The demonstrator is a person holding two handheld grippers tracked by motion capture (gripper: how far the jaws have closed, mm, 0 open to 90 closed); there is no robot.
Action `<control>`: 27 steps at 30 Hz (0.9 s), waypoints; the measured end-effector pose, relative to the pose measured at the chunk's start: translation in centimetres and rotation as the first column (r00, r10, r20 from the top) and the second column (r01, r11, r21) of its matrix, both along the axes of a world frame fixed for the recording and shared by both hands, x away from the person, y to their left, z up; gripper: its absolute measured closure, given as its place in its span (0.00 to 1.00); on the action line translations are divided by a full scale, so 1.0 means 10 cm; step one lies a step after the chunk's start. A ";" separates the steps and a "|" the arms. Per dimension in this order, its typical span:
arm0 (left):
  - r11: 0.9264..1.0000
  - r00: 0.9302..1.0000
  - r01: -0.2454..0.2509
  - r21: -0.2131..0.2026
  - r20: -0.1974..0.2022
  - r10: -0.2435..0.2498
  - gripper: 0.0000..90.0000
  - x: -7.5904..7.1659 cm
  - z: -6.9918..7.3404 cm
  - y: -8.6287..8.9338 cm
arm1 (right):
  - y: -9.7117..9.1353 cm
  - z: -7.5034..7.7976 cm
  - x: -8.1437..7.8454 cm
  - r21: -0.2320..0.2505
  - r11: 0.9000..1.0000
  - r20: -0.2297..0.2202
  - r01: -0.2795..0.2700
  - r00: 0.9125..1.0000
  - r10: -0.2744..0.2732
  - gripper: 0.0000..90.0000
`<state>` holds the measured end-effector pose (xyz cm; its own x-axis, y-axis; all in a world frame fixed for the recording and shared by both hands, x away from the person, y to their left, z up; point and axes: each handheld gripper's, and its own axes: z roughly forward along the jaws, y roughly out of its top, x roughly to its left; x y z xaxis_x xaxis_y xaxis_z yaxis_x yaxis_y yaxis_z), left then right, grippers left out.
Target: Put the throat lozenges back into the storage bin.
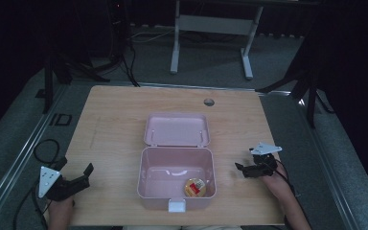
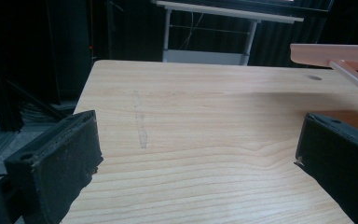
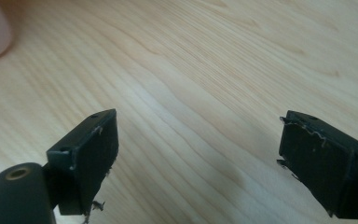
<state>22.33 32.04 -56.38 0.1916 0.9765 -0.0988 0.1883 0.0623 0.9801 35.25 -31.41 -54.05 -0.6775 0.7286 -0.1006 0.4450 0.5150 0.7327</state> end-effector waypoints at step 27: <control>1.000 1.000 0.001 -0.005 0.001 -0.001 0.00 0.00 0.00 0.00 | -0.56 -0.08 -0.06 0.241 0.896 0.018 0.372 0.922 -0.387 0.14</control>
